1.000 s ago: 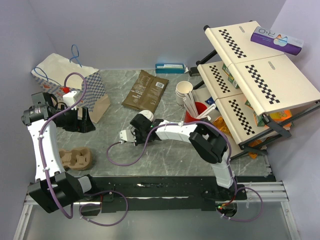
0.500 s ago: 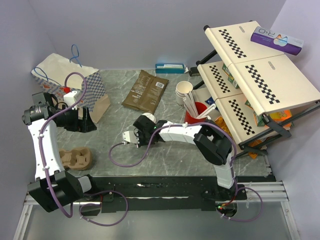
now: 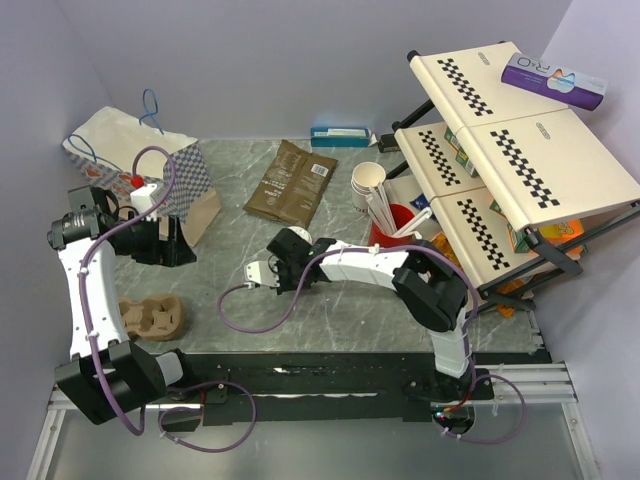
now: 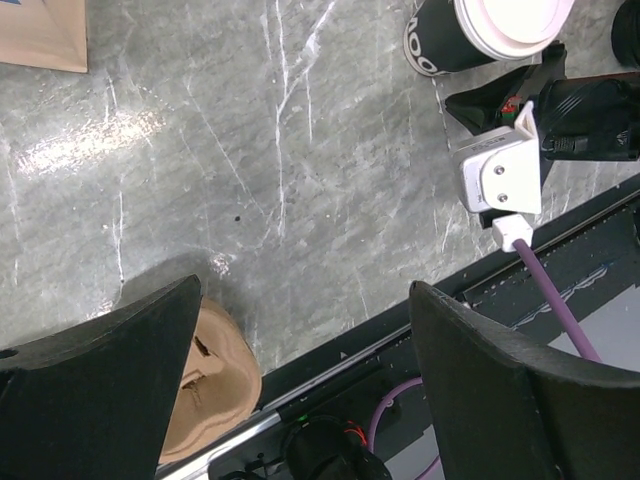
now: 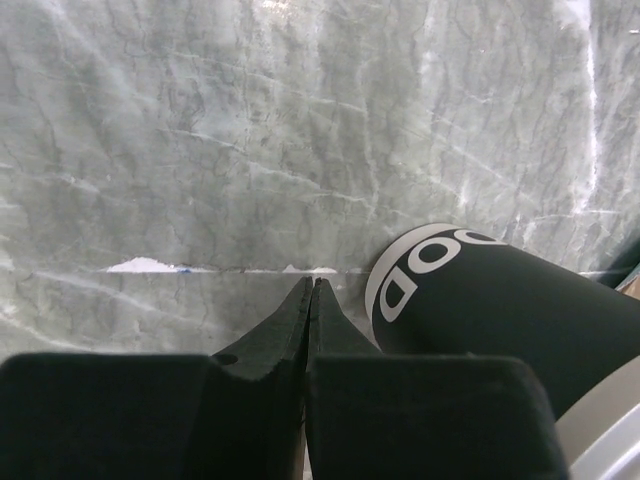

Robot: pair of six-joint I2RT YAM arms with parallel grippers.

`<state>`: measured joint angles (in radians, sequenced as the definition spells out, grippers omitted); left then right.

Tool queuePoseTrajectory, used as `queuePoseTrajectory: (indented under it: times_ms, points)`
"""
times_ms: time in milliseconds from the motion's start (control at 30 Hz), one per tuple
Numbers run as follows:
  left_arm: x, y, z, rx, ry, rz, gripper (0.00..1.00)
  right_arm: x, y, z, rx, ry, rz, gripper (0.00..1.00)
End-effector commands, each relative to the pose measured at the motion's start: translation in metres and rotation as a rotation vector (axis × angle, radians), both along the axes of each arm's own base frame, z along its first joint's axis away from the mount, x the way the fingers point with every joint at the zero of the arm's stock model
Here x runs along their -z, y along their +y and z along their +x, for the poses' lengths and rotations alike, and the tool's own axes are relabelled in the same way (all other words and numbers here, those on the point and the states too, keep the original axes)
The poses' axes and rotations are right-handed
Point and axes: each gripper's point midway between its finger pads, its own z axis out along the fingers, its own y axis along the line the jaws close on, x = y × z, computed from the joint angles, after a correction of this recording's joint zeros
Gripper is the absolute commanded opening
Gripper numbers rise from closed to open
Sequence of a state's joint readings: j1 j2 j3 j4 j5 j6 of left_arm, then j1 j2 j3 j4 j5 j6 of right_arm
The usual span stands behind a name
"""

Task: Pack the takeout coffee

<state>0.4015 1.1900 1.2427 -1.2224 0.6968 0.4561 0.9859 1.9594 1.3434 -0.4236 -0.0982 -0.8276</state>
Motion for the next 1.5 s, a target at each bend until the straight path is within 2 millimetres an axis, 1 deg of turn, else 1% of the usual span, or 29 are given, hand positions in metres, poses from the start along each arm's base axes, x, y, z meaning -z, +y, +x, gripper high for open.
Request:
queuePoseTrajectory:
  times_ms: [0, 200, 333, 433, 467, 500, 533, 567, 600, 633, 667, 700, 733, 767, 800, 833, 867, 900, 967, 1000, 1033, 1067, 1100, 1133, 1200, 1233, 1267, 1400, 1467]
  points:
    - [-0.006, -0.008, -0.001, 0.045, -0.043, -0.015, 0.91, -0.049, 0.013, -0.003, -0.031, -0.033, 0.067, 0.0]
    - [-0.004, -0.015, -0.002, 0.083, -0.051, -0.055, 0.91, -0.07, 0.022, -0.017, -0.063, -0.016, 0.102, 0.0]
    - [-0.005, -0.029, -0.006, 0.16, -0.096, -0.071, 0.93, -0.075, 0.021, -0.024, -0.061, 0.011, 0.108, 0.0]
    - [0.0, -0.046, -0.009, 0.244, -0.165, -0.09, 0.94, -0.091, 0.019, -0.029, -0.049, 0.032, 0.135, 0.0]
    - [0.003, -0.052, -0.008, 0.268, -0.187, -0.094, 0.94, -0.105, 0.016, -0.035, -0.053, 0.046, 0.164, 0.0]
    - [0.017, -0.06, -0.012, 0.286, -0.177, -0.118, 0.94, -0.114, 0.012, -0.035, -0.031, 0.072, 0.191, 0.0]
    - [0.015, -0.069, -0.004, 0.33, -0.266, -0.107, 0.93, -0.128, 0.01, -0.035, -0.011, 0.09, 0.226, 0.0]
    - [0.019, -0.075, -0.003, 0.351, -0.296, -0.118, 0.93, -0.161, 0.009, -0.04, -0.008, 0.12, 0.314, 0.0]
    - [0.024, -0.08, 0.005, 0.32, -0.319, -0.141, 0.94, -0.179, 0.006, -0.04, 0.059, 0.174, 0.376, 0.0]
    - [0.019, -0.09, 0.007, 0.34, -0.359, -0.149, 0.93, -0.198, -0.009, -0.021, 0.144, 0.191, 0.435, 0.0]
    - [0.006, -0.097, 0.021, 0.386, -0.484, -0.137, 0.94, -0.235, -0.015, -0.017, 0.175, 0.185, 0.532, 0.22]
    - [0.018, -0.104, 0.02, 0.387, -0.483, -0.158, 0.94, -0.252, -0.021, -0.01, 0.271, 0.214, 0.595, 0.39]
    - [0.022, -0.119, 0.02, 0.391, -0.48, -0.16, 0.94, -0.268, -0.039, 0.011, 0.365, 0.181, 0.64, 0.53]
    - [0.029, -0.124, 0.028, 0.395, -0.525, -0.141, 0.93, -0.294, -0.052, 0.021, 0.443, 0.13, 0.699, 0.77]
    - [0.038, -0.142, 0.021, 0.444, -0.503, -0.15, 0.92, -0.305, -0.063, 0.029, 0.486, 0.095, 0.72, 0.88]
    - [0.045, -0.147, 0.022, 0.439, -0.496, -0.138, 0.88, -0.316, -0.072, 0.036, 0.517, 0.06, 0.736, 0.99]
    - [0.045, -0.153, 0.026, 0.443, -0.531, -0.137, 0.87, -0.337, -0.086, 0.043, 0.549, 0.006, 0.771, 1.0]
    - [0.058, -0.167, 0.017, 0.471, -0.518, -0.148, 0.85, -0.343, -0.097, 0.048, 0.59, -0.031, 0.767, 1.0]
    - [0.064, -0.175, 0.019, 0.423, -0.531, -0.142, 0.82, -0.362, -0.114, 0.055, 0.642, -0.09, 0.793, 1.0]
    - [0.069, -0.187, 0.016, 0.439, -0.56, -0.142, 0.81, -0.366, -0.12, 0.058, 0.672, -0.113, 0.8, 1.0]
    - [0.072, -0.191, 0.017, 0.41, -0.544, -0.153, 0.8, -0.371, -0.13, 0.063, 0.717, -0.156, 0.807, 1.0]
    - [0.076, -0.191, 0.023, 0.371, -0.546, -0.131, 0.79, -0.375, -0.138, 0.062, 0.738, -0.174, 0.82, 1.0]
    - [0.082, -0.202, 0.023, 0.349, -0.506, -0.142, 0.77, -0.378, -0.143, 0.061, 0.75, -0.19, 0.826, 1.0]
    - [0.079, -0.204, 0.03, 0.318, -0.509, -0.136, 0.76, -0.383, -0.149, 0.059, 0.757, -0.212, 0.838, 1.0]
    - [0.082, -0.205, 0.039, 0.242, -0.49, -0.159, 0.77, -0.383, -0.155, 0.058, 0.77, -0.225, 0.832, 1.0]
    - [0.073, -0.208, 0.046, 0.221, -0.537, -0.179, 0.77, -0.386, -0.16, 0.056, 0.776, -0.236, 0.843, 1.0]
    - [0.077, -0.207, 0.05, 0.192, -0.534, -0.171, 0.77, -0.385, -0.163, 0.056, 0.782, -0.24, 0.84, 1.0]
    - [0.098, -0.218, 0.049, 0.22, -0.485, -0.164, 0.77, -0.391, -0.18, 0.059, 0.814, -0.287, 0.836, 1.0]
    - [0.102, -0.221, 0.049, 0.232, -0.488, -0.159, 0.77, -0.396, -0.186, 0.063, 0.827, -0.305, 0.839, 1.0]
